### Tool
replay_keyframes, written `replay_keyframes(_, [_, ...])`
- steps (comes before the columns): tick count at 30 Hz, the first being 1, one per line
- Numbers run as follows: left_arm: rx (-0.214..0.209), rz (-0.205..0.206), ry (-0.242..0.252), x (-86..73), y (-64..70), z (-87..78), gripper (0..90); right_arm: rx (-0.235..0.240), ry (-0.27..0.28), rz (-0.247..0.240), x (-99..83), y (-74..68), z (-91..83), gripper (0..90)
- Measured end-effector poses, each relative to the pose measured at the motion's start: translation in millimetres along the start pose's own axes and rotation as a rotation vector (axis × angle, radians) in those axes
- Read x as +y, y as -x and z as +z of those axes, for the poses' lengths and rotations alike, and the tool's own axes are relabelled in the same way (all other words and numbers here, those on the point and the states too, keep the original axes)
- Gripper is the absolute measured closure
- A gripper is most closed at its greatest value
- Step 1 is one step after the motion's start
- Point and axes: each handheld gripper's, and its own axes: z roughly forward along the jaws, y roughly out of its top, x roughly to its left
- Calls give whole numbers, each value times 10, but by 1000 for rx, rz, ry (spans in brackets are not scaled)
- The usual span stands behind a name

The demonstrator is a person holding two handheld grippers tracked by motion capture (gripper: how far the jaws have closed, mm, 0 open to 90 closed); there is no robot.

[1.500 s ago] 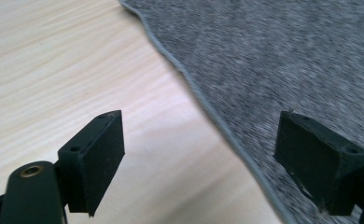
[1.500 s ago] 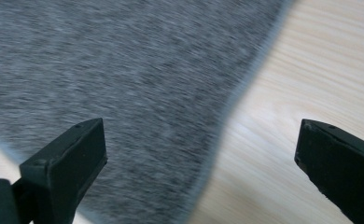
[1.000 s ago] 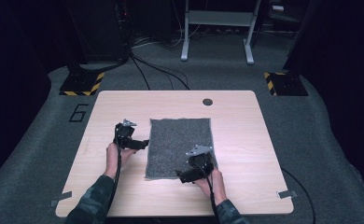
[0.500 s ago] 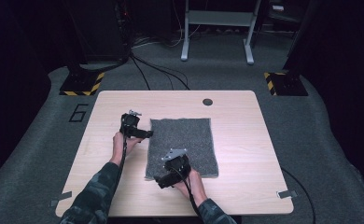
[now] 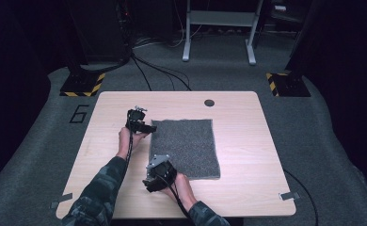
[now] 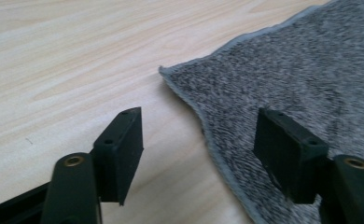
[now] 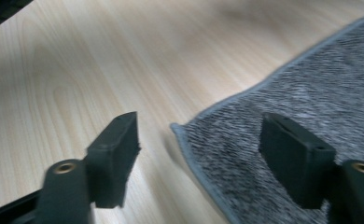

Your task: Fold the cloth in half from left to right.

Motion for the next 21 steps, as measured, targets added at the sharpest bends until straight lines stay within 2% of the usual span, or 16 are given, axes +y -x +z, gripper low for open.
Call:
replay_keyframes(2, [0, -19, -7, 7, -20, 36, 354, -13, -3, -7, 9, -23, 55, 361])
replay_keyframes(3, [3, -21, -18, 14, -30, 51, 373, -16, -18, 3, 15, -32, 70, 385])
replay_keyframes(4, [0, -22, -22, 19, -37, 66, 385, -28, -3, -5, 10, -29, 97, 410])
replay_keyframes(5, [3, -26, -22, 23, -40, 78, 395, -27, -11, 11, 10, -33, 102, 430])
replay_keyframes(8, [4, -27, -27, 39, -46, 105, 439, -30, -30, 0, 5, -22, 104, 500])
replay_keyframes(11, [10, -17, -27, 42, -38, 135, 484, -37, -16, 11, 2, -42, 121, 551])
replay_keyframes(12, [10, -6, -37, 45, -45, 144, 488, -39, -17, 12, -1, -42, 124, 564])
replay_keyframes(14, [9, -15, -32, 39, -40, 160, 504, -36, -40, -10, 0, -33, 119, 585])
replay_keyframes(16, [10, -9, -26, 41, -38, 169, 514, -45, -34, 7, -7, -55, 133, 606])
replay_keyframes(21, [20, 7, -29, 45, -44, 170, 552, -43, -35, -3, -12, -65, 146, 650])
